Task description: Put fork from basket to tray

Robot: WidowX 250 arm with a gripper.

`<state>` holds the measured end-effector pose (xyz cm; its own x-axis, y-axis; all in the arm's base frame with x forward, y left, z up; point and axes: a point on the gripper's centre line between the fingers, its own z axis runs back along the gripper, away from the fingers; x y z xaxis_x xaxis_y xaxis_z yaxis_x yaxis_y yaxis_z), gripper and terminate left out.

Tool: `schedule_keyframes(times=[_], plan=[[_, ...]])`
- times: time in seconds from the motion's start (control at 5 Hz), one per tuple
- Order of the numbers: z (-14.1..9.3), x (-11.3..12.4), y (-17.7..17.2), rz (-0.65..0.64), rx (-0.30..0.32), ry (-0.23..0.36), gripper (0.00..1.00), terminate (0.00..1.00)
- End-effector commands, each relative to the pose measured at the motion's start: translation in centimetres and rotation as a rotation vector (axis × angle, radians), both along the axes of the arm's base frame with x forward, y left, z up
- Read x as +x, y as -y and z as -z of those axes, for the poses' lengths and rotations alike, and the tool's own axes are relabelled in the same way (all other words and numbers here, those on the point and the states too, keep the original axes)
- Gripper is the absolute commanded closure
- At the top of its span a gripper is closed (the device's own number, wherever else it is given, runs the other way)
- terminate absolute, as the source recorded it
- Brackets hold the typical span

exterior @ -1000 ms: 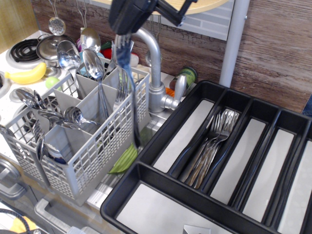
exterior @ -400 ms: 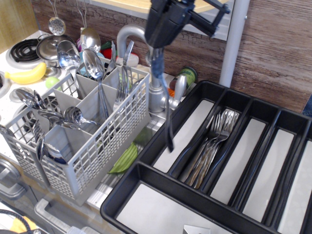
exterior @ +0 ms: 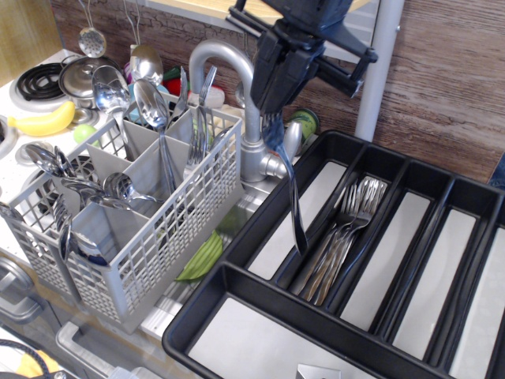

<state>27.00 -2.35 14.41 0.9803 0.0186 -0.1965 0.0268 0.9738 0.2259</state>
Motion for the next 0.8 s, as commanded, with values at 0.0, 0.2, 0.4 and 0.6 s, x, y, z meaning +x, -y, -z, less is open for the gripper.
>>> schedule_keyframes(times=[0.0,0.2,0.4,0.6], plan=[[1.6,0.1,-0.7,-0.009,-0.102,0.023,1.00,0.00],[4.0,0.1,-0.7,-0.044,-0.127,-0.001,1.00,0.00],[5.6,0.5,-0.8,-0.085,-0.110,0.018,1.00,0.00],[6.8,0.9,-0.6,-0.155,-0.117,0.073,0.00,1.00]])
